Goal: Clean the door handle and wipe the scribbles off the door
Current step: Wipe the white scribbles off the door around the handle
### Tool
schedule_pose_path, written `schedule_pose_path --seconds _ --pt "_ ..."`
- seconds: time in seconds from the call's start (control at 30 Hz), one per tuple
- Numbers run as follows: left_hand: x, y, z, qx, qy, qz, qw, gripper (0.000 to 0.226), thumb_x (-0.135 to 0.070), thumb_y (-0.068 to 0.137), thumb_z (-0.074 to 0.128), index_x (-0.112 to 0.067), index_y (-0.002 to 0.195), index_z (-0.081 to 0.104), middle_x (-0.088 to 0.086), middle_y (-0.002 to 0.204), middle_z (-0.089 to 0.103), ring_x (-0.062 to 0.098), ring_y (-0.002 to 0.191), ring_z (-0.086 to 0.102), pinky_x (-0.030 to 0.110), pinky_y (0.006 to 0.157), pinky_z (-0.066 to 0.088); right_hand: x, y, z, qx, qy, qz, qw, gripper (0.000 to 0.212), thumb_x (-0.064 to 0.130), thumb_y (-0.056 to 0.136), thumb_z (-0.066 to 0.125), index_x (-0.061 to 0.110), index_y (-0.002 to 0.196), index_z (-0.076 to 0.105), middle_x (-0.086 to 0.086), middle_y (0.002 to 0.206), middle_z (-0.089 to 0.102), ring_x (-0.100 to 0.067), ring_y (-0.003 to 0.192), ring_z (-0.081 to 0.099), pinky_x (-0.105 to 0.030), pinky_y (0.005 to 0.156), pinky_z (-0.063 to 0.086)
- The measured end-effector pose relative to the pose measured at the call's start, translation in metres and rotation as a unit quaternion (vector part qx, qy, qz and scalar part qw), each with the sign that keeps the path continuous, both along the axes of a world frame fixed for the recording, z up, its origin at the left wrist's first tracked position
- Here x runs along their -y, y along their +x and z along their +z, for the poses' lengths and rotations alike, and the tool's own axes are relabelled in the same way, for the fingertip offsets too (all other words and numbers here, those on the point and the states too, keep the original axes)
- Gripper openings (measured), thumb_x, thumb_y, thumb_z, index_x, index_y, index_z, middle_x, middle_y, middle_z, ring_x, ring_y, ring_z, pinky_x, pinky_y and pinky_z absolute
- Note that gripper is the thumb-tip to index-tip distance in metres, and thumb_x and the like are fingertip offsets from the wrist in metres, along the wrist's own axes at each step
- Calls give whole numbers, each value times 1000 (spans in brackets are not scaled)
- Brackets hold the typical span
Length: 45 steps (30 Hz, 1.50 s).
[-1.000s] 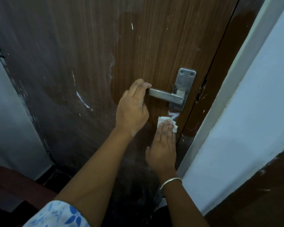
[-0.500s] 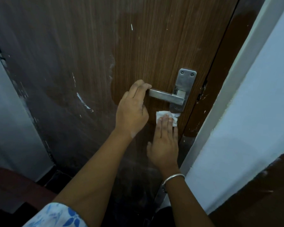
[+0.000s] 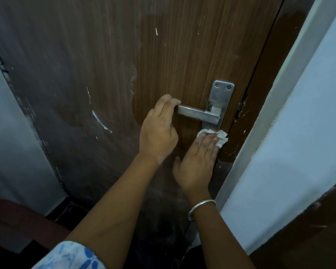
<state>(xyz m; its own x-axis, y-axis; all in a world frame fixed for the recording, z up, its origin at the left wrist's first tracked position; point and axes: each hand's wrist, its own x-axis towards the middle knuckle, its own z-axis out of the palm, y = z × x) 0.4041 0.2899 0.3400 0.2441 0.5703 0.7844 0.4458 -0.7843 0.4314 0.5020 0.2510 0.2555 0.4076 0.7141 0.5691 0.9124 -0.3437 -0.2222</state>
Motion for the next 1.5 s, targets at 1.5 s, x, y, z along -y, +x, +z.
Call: schedule_pose_path --seconds 1.5 --pt "0 -4 1 -40 -9 20 999 56 -18 75 24 -13 124 52 4 130 49 23 100 56 46 81 50 11 37 42 -11 140 29 990 72 -4 80 53 -4 144 20 -21 154 15 -33 143 7 -48 115 18"
